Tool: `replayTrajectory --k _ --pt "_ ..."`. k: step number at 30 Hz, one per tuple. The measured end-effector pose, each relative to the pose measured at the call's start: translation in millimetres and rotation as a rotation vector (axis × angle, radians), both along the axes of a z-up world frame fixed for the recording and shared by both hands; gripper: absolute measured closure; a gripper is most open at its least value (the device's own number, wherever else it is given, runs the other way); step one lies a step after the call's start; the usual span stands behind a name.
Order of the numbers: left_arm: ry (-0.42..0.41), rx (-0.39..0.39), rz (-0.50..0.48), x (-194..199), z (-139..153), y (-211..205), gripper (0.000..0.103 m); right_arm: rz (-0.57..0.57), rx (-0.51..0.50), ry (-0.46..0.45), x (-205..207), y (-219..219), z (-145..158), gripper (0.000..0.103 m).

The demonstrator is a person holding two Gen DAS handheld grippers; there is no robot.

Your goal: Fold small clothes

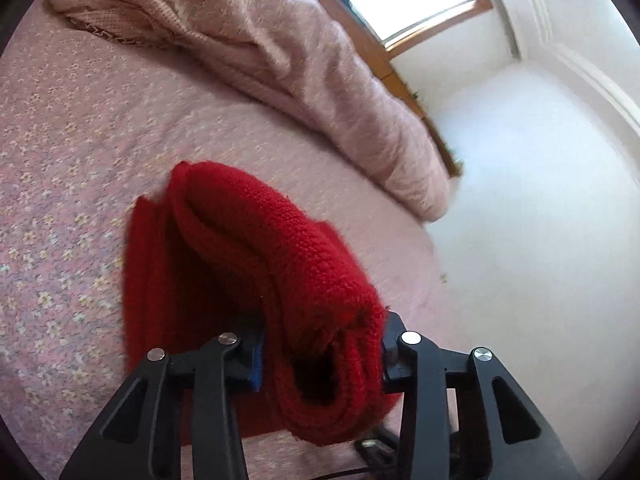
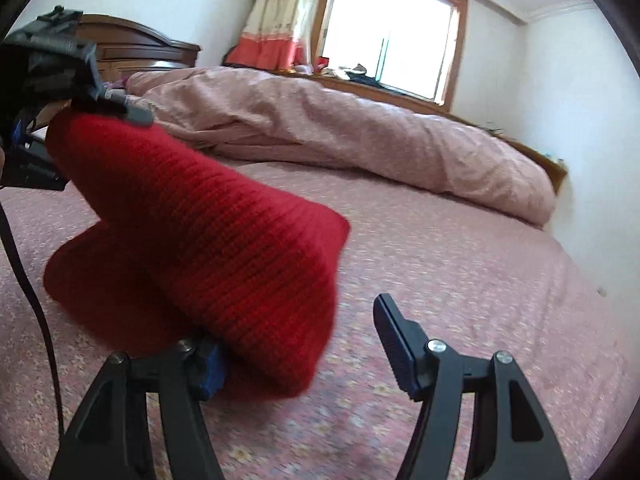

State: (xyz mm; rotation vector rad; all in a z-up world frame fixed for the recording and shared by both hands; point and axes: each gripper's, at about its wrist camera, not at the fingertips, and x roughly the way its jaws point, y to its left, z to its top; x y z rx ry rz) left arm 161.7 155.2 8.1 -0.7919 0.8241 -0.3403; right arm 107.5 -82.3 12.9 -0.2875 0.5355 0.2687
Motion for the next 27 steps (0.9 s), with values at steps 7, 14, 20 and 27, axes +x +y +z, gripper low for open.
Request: replayTrajectory --k 7,14,20,27 --pt "0.075 0.159 -0.013 -14 -27 2 0.072 -0.043 -0.036 0.04 -23 -20 -11 0.036" --pt "0.06 0.247 0.008 -26 -29 1 0.072 -0.088 -0.091 0.062 -38 -36 -16 0.056" --pt "0.056 0.27 0.021 -38 -24 6 0.075 -0.129 0.045 0.17 -16 -76 -5 0.065" --pt "0.041 0.322 0.054 -53 1 4 0.071 0.14 0.177 0.111 -1 -59 42 0.072"
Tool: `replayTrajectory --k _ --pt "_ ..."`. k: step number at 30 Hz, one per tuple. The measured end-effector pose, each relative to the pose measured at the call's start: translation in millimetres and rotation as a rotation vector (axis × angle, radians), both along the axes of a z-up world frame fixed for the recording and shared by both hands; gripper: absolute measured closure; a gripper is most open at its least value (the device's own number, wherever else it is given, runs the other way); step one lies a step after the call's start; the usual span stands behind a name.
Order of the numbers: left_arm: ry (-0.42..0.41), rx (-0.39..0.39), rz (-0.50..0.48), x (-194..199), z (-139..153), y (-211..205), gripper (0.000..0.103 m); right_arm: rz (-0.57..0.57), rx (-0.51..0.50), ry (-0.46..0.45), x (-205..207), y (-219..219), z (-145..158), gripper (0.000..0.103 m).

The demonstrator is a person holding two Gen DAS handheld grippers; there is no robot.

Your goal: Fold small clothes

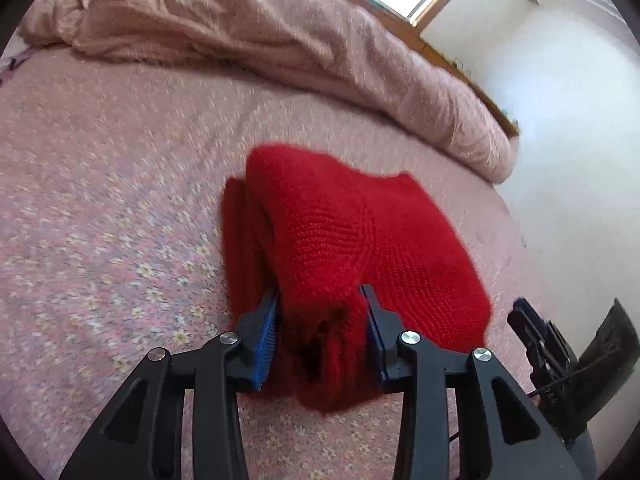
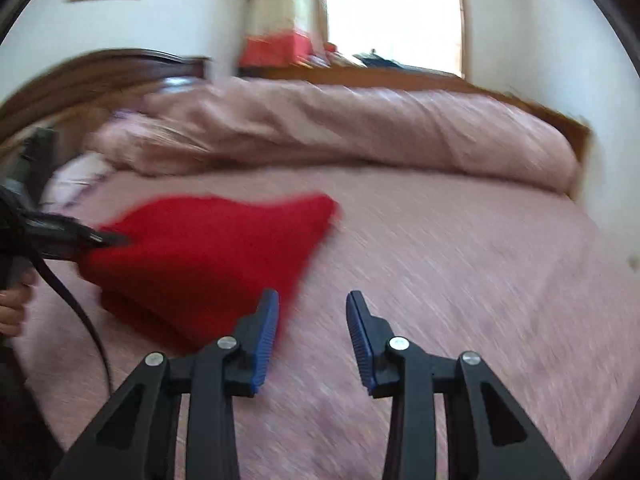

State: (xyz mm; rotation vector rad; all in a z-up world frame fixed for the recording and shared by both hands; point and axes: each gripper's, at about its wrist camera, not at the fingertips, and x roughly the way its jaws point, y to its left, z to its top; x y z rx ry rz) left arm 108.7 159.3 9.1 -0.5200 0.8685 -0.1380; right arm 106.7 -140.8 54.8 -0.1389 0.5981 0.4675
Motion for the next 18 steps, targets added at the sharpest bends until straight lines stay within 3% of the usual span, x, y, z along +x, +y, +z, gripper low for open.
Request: replayTrajectory --k 2,4,7,10,14,18 --pt "-0.063 0.051 0.032 -11 28 -5 0.071 0.065 -0.001 -0.041 6 16 12 0.085" --pt "-0.141 0.106 0.058 -19 50 -8 0.071 0.097 -0.021 -0.068 16 35 16 0.09" --pt "-0.23 0.187 0.071 -14 68 -19 0.071 0.149 0.005 -0.012 33 56 8 0.096" --pt "-0.207 0.215 0.028 9 59 -38 0.071 0.247 0.077 0.109 40 72 -13 0.098" --pt "-0.14 0.237 -0.04 31 36 -64 0.071 0.307 0.092 0.207 41 86 -47 0.102" --pt "-0.099 0.257 -0.065 38 23 -77 0.071 0.307 0.066 0.179 35 92 -51 0.102"
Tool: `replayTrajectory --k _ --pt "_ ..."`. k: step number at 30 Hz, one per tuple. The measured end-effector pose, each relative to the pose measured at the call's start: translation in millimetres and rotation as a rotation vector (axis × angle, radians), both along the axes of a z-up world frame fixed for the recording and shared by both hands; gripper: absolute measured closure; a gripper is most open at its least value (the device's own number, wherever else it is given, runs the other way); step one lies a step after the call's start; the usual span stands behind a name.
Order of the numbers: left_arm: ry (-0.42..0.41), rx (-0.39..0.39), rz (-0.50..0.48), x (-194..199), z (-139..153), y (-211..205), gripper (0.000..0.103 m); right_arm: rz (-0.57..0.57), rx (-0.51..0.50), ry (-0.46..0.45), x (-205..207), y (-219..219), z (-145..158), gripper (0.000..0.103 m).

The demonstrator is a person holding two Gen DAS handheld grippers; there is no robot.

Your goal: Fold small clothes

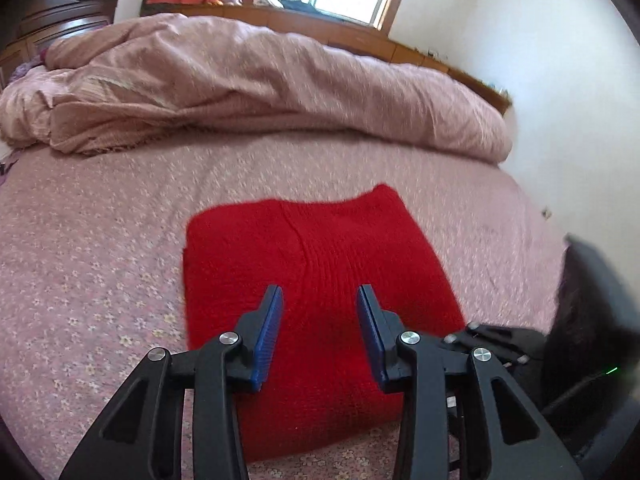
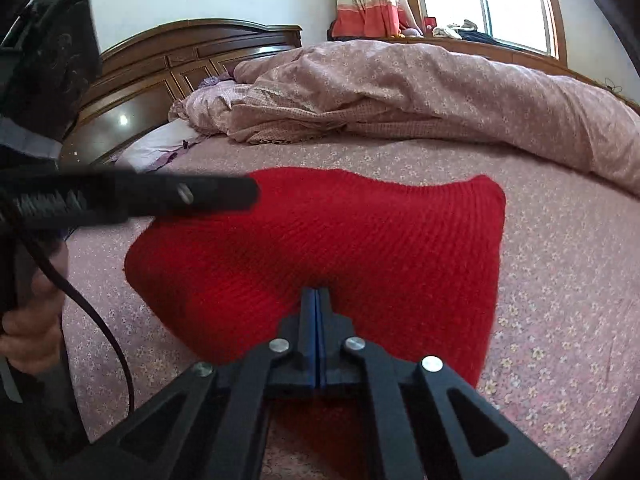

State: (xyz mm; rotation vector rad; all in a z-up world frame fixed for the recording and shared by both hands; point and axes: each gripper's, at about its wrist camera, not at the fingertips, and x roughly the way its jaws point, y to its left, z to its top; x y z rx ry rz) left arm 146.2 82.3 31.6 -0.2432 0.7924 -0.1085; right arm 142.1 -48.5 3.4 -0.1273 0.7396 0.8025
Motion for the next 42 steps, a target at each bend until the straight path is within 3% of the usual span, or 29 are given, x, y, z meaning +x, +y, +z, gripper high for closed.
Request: replayTrajectory --k 6,10,13,15,18,22,25,27,29,32,39,42 --pt "-0.001 0.005 0.03 -9 -1 9 0.071 -0.059 0.093 0.007 2 -28 30 0.102" --pt "0.027 0.004 0.039 -9 -7 19 0.071 -0.133 0.09 -0.027 13 -53 42 0.102" --pt "0.102 0.013 0.033 -4 -21 18 0.071 -0.165 0.144 0.066 29 -62 32 0.102" --pt "0.132 0.037 0.034 -1 -29 16 0.071 -0.162 0.121 0.114 33 -59 19 0.102" --pt "0.154 0.069 0.04 0 -32 13 0.071 -0.151 0.07 0.134 38 -47 -2 0.102" --pt "0.152 0.062 0.048 -2 -29 13 0.071 -0.156 0.113 0.18 43 -53 -3 0.102" --pt "0.101 0.046 0.059 -8 -15 11 0.072 -0.171 0.129 0.151 34 -56 9 0.102" --pt "0.06 0.044 0.059 -12 -6 9 0.072 -0.121 0.184 0.163 27 -55 14 0.102" --pt "0.046 0.041 0.055 -13 -3 6 0.072 -0.082 0.14 0.153 19 -41 10 0.102" --pt "0.066 0.039 0.037 -10 -9 4 0.072 -0.048 0.054 0.113 9 -19 -8 0.102" --pt "0.105 0.091 0.025 -5 -24 -6 0.072 -0.071 0.068 0.052 1 -21 0 0.102" --pt "0.113 0.082 0.032 -5 -26 -4 0.072 -0.075 0.081 0.071 -2 -27 11 0.102"
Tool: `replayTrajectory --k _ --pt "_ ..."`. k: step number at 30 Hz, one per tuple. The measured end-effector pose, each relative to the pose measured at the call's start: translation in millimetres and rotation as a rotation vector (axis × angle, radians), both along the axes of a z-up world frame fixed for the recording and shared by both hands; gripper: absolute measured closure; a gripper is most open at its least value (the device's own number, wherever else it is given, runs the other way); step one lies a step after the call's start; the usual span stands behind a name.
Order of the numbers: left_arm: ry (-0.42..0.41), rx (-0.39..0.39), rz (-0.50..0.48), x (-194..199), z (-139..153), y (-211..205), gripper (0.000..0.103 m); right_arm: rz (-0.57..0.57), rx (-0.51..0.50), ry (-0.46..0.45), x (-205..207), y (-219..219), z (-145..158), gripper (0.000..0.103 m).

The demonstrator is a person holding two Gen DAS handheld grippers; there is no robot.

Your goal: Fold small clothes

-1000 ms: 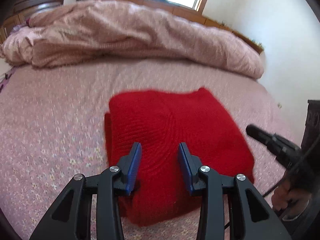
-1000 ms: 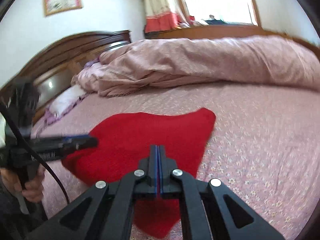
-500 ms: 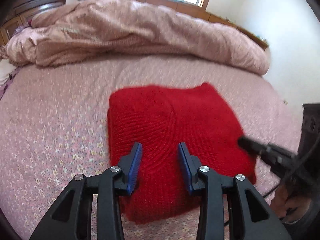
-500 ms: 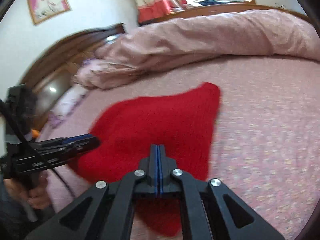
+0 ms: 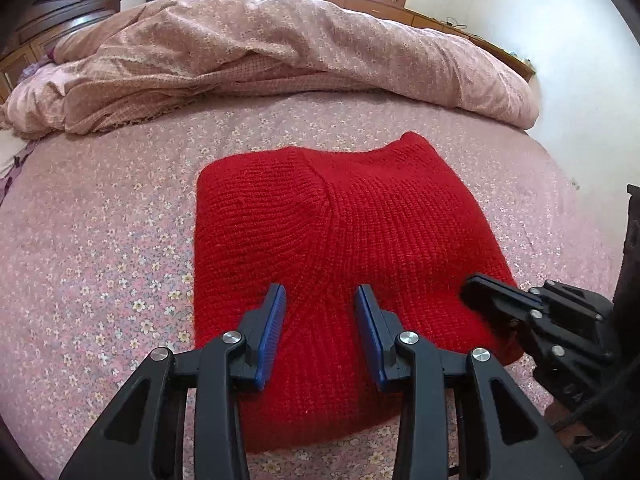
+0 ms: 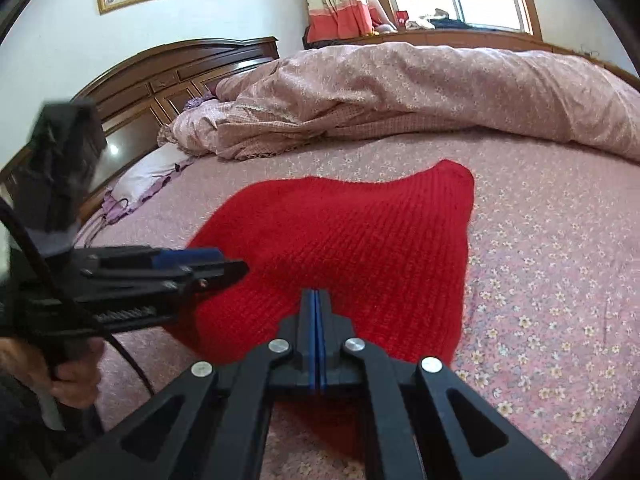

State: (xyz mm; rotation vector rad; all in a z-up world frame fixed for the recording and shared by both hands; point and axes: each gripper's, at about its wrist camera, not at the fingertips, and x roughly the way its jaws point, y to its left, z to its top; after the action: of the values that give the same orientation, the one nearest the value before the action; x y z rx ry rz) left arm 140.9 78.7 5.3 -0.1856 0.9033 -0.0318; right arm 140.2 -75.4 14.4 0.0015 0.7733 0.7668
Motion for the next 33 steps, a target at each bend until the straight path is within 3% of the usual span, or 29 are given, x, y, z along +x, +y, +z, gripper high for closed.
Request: replayTrajectory --k 3,6,10,12,13,14,16,17,20,24,26,28,32,33 --pt "0.024 -0.044 0.009 0 -6 5 0.072 0.011 -0.034 0.006 -3 1 -6 0.103" --pt "0.027 -0.08 0.009 -2 -7 9 0.072 0.009 -0.065 -0.045 -9 7 -14 0.103" --pt "-0.008 -0.058 -0.025 -8 5 8 0.072 0.006 -0.059 -0.052 -6 4 -2 0.101" --pt "-0.03 -0.047 -0.032 -13 14 9 0.072 0.003 -0.023 -0.021 -2 -2 5 0.094" --pt "-0.044 -0.042 -0.032 -15 19 10 0.072 0.0 0.012 0.007 3 -9 10 0.083" --pt "-0.068 -0.031 -0.022 -17 26 13 0.071 -0.007 0.035 0.019 5 -14 14 0.066" --pt "-0.084 -0.014 0.004 -18 31 17 0.059 -0.047 0.08 0.023 11 -28 23 0.045" --pt "-0.08 -0.014 0.019 -16 31 23 0.056 -0.07 0.106 0.014 15 -38 28 0.04" --pt "-0.027 -0.033 0.052 -4 20 35 0.051 -0.128 0.139 0.022 30 -58 34 0.039" --pt "0.06 -0.086 0.075 5 -7 49 0.037 -0.181 0.215 0.166 53 -79 17 0.039" --pt "0.063 -0.107 0.078 5 -18 56 0.02 -0.195 0.256 0.272 62 -86 0 0.039" --pt "0.051 -0.147 0.085 3 -28 66 0.011 -0.191 0.269 0.356 68 -87 -15 0.039" --pt "0.096 -0.369 0.075 6 -51 91 0.007 -0.149 0.283 0.479 73 -85 -42 0.034" --pt "0.093 -0.384 0.067 6 -51 93 0.007 -0.156 0.302 0.488 74 -87 -46 0.031"
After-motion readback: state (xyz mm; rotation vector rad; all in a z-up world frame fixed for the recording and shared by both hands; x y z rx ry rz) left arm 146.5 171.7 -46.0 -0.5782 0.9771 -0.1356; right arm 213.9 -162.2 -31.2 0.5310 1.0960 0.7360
